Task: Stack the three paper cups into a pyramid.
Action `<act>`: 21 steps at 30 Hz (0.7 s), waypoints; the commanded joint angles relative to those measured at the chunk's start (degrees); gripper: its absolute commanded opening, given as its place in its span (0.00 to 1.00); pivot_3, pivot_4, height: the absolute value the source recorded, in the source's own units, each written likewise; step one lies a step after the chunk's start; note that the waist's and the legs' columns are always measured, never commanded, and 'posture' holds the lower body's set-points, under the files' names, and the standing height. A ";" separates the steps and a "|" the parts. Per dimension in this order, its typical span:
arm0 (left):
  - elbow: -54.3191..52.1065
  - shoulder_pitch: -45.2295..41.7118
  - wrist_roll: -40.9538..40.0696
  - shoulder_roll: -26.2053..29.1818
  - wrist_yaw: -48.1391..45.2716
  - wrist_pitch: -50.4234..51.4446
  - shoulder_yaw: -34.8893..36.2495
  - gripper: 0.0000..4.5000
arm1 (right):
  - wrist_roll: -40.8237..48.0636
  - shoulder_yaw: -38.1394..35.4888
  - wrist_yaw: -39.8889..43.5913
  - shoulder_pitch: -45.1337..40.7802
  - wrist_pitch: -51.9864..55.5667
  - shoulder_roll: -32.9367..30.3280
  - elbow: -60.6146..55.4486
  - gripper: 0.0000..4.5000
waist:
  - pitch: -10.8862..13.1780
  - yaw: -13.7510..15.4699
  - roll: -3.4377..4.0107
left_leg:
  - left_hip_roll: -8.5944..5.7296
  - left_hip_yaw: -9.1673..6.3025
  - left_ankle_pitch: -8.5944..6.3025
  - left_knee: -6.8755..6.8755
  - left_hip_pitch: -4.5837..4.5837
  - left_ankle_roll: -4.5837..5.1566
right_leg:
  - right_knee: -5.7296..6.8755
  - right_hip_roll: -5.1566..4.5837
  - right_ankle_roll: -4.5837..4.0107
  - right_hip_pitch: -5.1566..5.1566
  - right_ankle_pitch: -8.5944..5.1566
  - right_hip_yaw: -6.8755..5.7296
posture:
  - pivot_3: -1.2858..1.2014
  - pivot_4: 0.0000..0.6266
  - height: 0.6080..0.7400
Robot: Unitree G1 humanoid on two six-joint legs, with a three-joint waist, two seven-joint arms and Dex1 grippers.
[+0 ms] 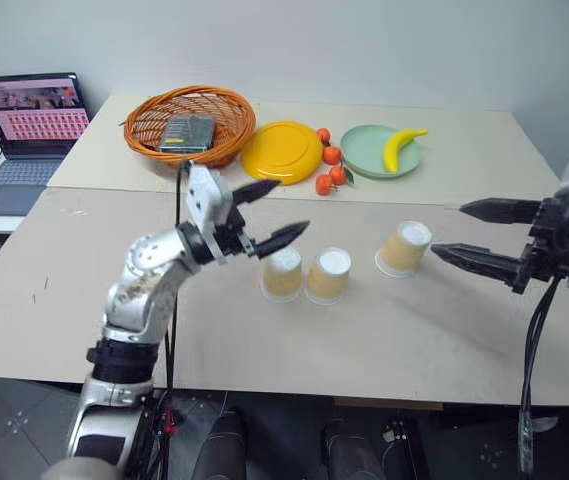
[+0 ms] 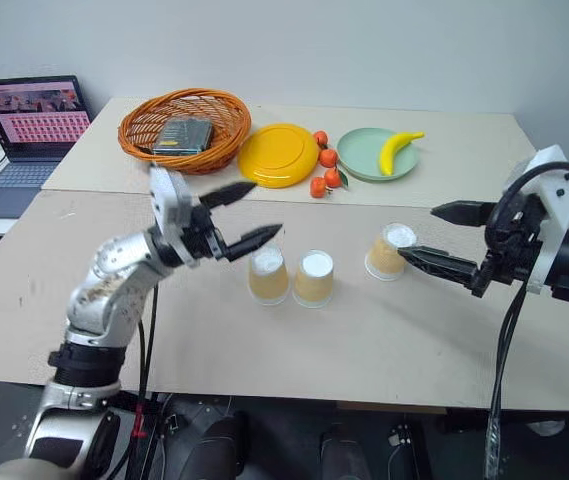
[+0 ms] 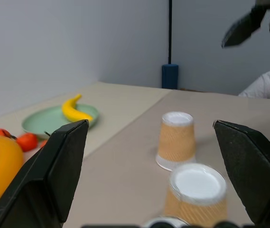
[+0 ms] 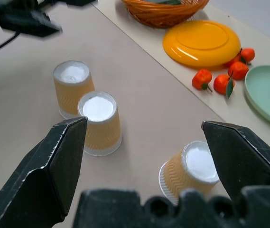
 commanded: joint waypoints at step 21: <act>-17.73 7.34 -14.89 26.95 -10.11 20.72 8.11 1.00 | -20.20 13.20 1.10 -10.23 -30.19 18.31 34.02 1.00 | 0.01 -1.71 0.01 | 0.02 0.03 0.00 -0.10 0.08 0.00 | 0.04 0.02 -0.02 -0.03 -0.02 0.04 | 0.52 0.24 0.94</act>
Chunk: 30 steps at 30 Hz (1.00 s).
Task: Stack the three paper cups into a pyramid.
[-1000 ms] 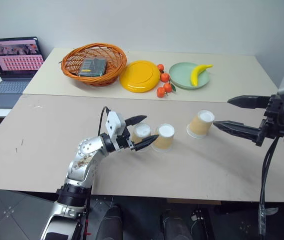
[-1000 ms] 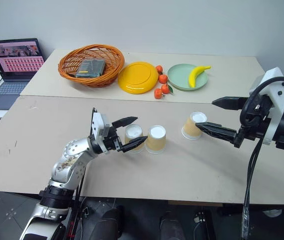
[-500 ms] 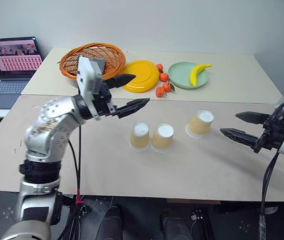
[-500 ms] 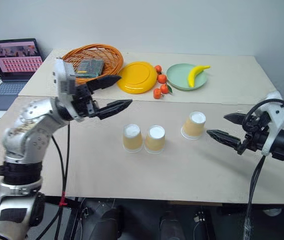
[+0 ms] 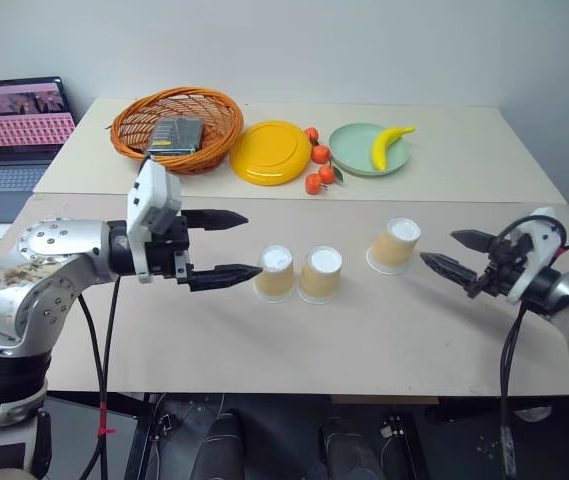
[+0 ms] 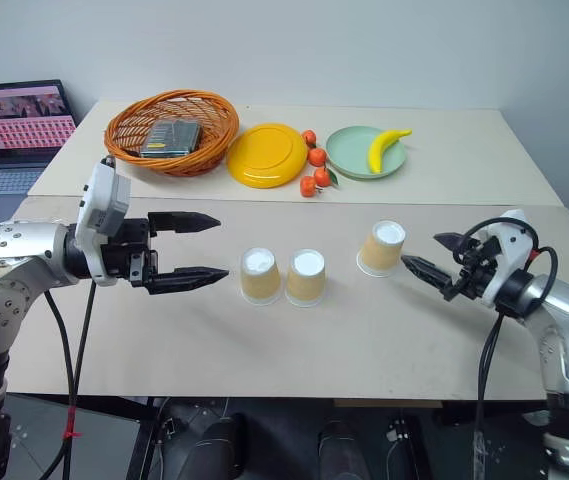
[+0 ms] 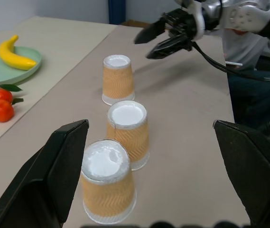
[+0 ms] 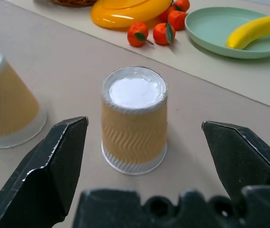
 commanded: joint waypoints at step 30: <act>-7.52 5.79 -1.44 -1.15 8.61 -1.38 4.11 1.00 | -9.04 7.72 7.93 -21.01 -14.41 6.83 28.69 0.76 | 0.00 0.01 0.01 | -0.01 0.00 0.00 -0.02 0.01 0.00 | 0.01 0.00 -0.02 0.01 0.01 -0.01 | 0.52 0.24 0.94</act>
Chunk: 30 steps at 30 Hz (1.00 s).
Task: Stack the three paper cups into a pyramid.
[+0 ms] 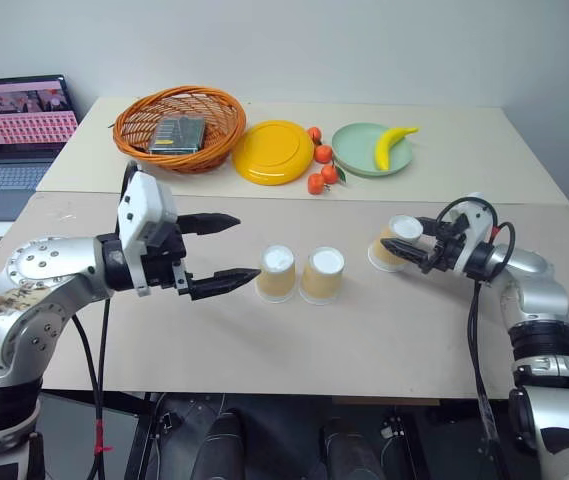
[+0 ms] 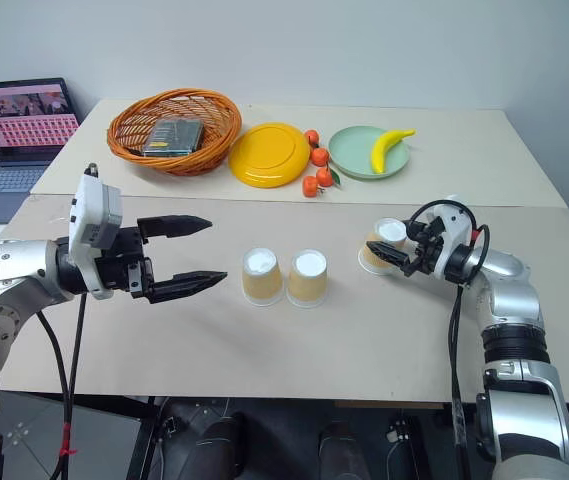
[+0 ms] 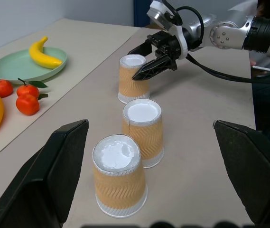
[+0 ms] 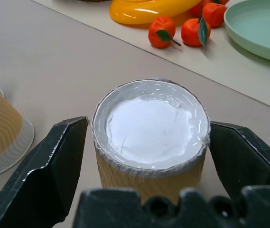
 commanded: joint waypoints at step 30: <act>-1.43 15.02 9.81 -3.27 3.42 -14.11 5.60 1.00 | 12.87 13.63 13.97 -21.30 37.24 -1.79 -38.62 0.56 | 0.10 0.09 0.12 | 0.03 0.06 0.00 -0.24 0.02 -0.02 | 0.01 -0.01 -0.07 -0.15 -0.02 0.02 | 0.52 0.24 0.94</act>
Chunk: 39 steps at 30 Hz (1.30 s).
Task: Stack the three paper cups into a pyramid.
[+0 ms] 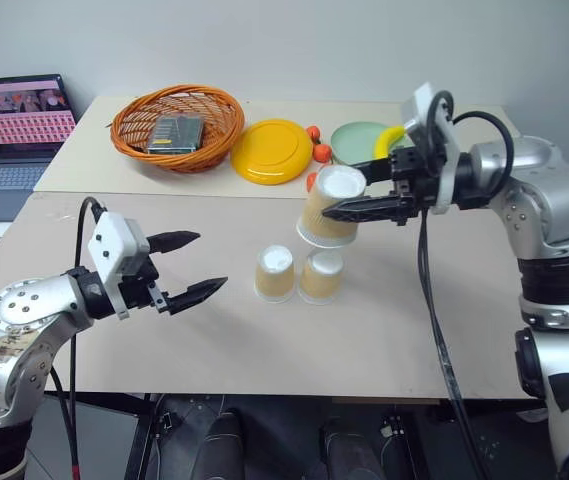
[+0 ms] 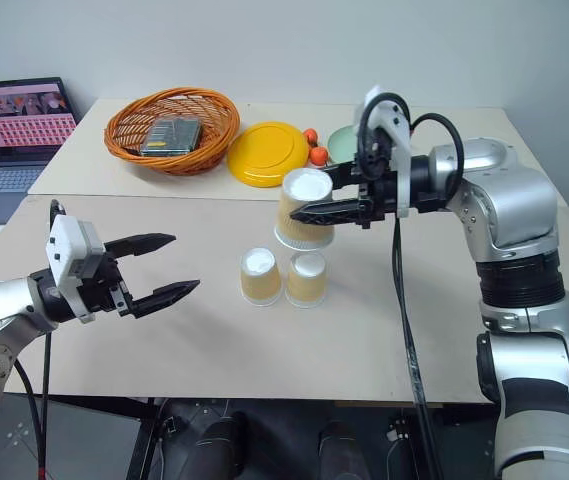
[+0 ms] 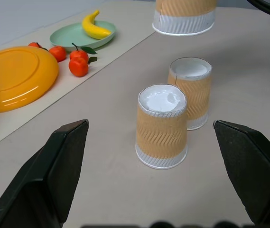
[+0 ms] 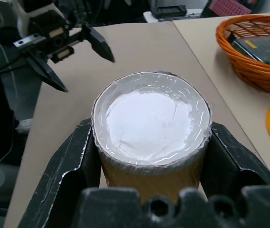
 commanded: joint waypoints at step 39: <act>-1.82 -2.82 0.92 -1.08 3.03 -1.52 -1.67 1.00 | -6.71 5.73 1.09 1.47 -8.69 6.12 5.31 0.56 | 0.00 -0.05 0.00 | 0.00 -0.01 0.00 -0.01 -0.01 0.00 | 0.02 0.01 0.00 -0.03 0.00 -0.01 | 0.52 0.24 0.94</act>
